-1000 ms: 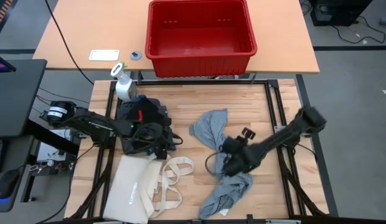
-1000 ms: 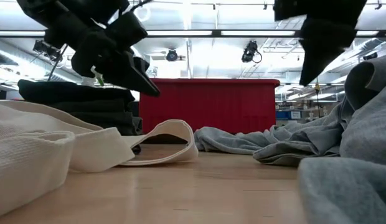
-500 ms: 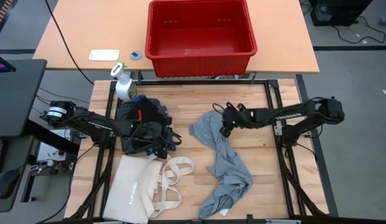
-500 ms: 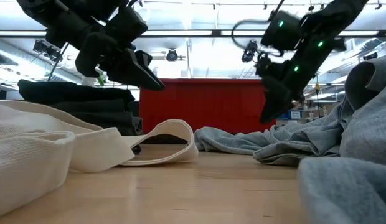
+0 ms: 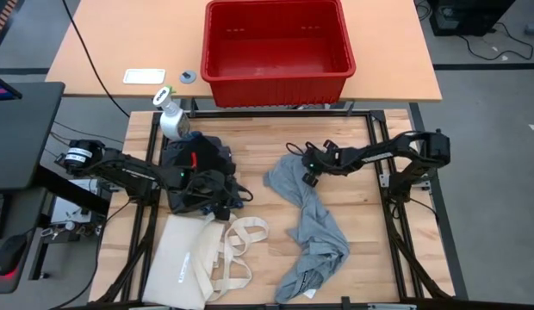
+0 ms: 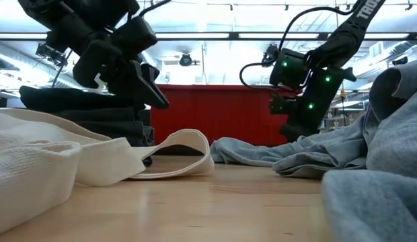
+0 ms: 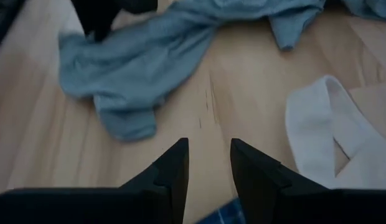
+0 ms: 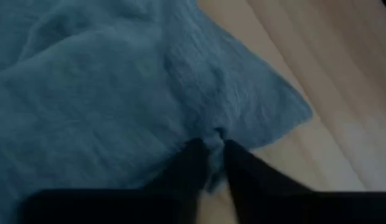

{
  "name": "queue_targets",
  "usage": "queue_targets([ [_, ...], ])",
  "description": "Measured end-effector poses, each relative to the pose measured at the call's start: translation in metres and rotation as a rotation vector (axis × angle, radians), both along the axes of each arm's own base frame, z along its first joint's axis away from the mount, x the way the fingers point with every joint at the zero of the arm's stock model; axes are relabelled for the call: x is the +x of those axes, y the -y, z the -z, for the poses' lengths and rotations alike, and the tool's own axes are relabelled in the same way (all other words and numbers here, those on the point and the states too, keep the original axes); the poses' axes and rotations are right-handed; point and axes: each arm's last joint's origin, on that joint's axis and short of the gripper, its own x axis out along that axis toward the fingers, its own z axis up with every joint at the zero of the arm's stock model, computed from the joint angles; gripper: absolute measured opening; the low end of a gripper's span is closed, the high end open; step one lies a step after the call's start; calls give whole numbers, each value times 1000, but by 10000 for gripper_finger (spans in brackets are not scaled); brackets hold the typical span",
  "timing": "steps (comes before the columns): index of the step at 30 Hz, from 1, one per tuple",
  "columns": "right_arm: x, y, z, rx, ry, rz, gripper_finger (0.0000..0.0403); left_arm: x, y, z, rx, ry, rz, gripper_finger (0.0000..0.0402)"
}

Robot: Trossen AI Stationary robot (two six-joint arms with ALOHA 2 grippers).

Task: Fold Laundry from Bin
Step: Fold the gray shirt

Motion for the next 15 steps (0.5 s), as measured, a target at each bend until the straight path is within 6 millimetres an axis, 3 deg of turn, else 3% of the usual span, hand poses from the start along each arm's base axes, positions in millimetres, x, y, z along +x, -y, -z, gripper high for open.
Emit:
queue_targets([
  [3, 0, -4, -3, -35, -12, -24, 22, -2, 1, 3, -21, -31, -14, 121],
  [6, -1, -7, -15, -128, 6, -20, 20, -3, 3, 3, -24, -41, -8, 121],
  [10, 3, -4, -46, -370, 6, -43, 11, -2, 6, -2, -26, 7, 7, 121],
  [15, -1, 16, -73, -639, -139, -19, 10, 0, 5, -4, -30, 29, 2, 121],
])
